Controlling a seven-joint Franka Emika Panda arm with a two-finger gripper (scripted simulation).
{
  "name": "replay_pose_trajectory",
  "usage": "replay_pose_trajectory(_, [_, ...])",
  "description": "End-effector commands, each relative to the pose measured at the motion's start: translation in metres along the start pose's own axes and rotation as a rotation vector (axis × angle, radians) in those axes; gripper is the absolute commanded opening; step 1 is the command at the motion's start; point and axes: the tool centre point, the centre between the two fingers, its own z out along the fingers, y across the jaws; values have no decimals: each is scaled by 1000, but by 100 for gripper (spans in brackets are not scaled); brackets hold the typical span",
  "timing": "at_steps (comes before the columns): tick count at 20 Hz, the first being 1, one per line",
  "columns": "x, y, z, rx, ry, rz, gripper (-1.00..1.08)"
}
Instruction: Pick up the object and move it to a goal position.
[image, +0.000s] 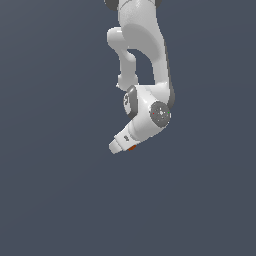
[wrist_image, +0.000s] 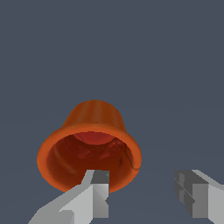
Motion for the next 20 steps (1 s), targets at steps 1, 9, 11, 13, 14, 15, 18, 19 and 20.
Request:
replay_pose_trajectory(1, [-1, 0, 2, -12, -26, -38, 28])
replay_pose_trajectory(9, [-1, 0, 5, -18, -41, -58, 28])
replay_pose_trajectory(11, [-1, 0, 10, -18, -41, -59, 28])
replay_pose_trajectory(13, [-2, 1, 17, -19, -42, -61, 28])
replay_pose_trajectory(14, [-2, 1, 21, -19, -43, -62, 28])
replay_pose_trajectory(15, [-2, 1, 25, -19, -44, -63, 28])
replay_pose_trajectory(18, [-3, 0, 33, -19, -44, -65, 28])
replay_pose_trajectory(19, [-3, 0, 34, -19, -44, -65, 28])
replay_pose_trajectory(20, [-3, 1, 34, -19, -44, -65, 28])
